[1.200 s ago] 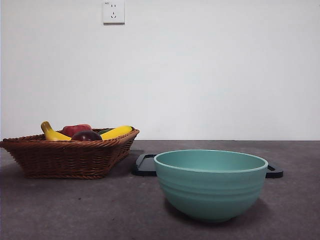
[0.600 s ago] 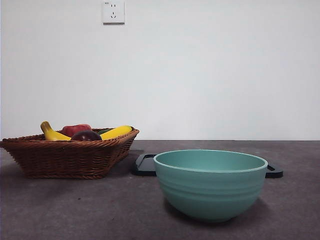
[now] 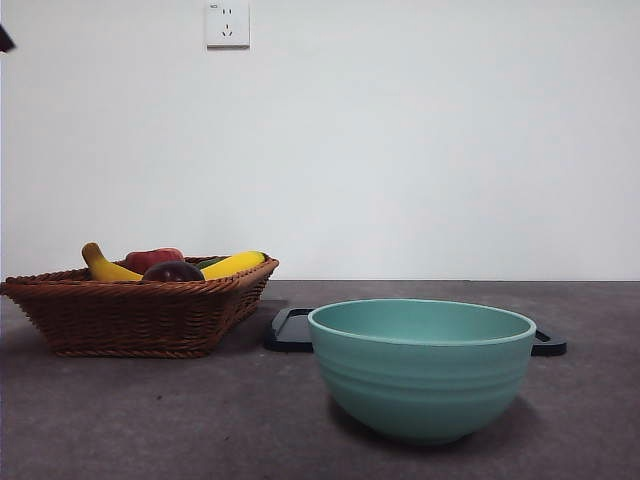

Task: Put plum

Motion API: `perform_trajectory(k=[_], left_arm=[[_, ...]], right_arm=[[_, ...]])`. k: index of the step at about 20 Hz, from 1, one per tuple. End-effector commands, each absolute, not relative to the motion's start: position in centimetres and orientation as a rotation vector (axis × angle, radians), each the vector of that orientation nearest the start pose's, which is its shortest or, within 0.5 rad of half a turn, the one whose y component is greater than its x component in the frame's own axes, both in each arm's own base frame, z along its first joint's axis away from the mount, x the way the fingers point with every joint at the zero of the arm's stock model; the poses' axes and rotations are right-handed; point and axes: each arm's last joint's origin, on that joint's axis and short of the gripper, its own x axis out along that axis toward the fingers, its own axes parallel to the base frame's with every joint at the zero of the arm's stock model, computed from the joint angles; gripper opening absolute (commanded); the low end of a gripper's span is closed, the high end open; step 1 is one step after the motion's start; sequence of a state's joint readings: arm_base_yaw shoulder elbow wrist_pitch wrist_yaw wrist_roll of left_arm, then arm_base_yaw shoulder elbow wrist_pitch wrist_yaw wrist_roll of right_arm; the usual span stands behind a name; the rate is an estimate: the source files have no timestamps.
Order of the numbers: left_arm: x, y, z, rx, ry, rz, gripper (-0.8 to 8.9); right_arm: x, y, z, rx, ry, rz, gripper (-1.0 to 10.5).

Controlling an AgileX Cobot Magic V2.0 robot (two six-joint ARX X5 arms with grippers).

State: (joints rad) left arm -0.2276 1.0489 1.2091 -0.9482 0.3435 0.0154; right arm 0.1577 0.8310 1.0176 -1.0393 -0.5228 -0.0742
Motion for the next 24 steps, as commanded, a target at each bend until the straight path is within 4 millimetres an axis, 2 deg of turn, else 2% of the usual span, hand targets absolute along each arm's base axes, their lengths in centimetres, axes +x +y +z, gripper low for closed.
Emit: perform_trajectory(k=[1, 5, 11, 19, 24], left_arm=[[20.1, -6.4, 36.7, -0.013, 0.811, -0.567, 4.35], [23.9, -8.8, 35.1, 0.049, 0.856, -0.538, 4.37], [28.6, -11.6, 30.5, 0.125, 0.93, -0.475, 4.37], [32.7, -13.4, 24.2, 0.167, 1.053, -0.436, 4.36], [33.8, -13.8, 21.9, 0.186, 1.088, -0.409, 4.36]], right_arm=[[13.0, 3.6, 33.8, 0.093, 0.811, 0.672, 3.9], [13.0, 3.6, 33.8, 0.095, 0.812, 0.671, 3.9], [13.0, 3.6, 33.8, 0.095, 0.811, 0.671, 3.9], [13.0, 3.6, 33.9, 0.095, 0.806, 0.671, 3.9], [13.0, 3.6, 33.9, 0.095, 0.805, 0.671, 3.9]])
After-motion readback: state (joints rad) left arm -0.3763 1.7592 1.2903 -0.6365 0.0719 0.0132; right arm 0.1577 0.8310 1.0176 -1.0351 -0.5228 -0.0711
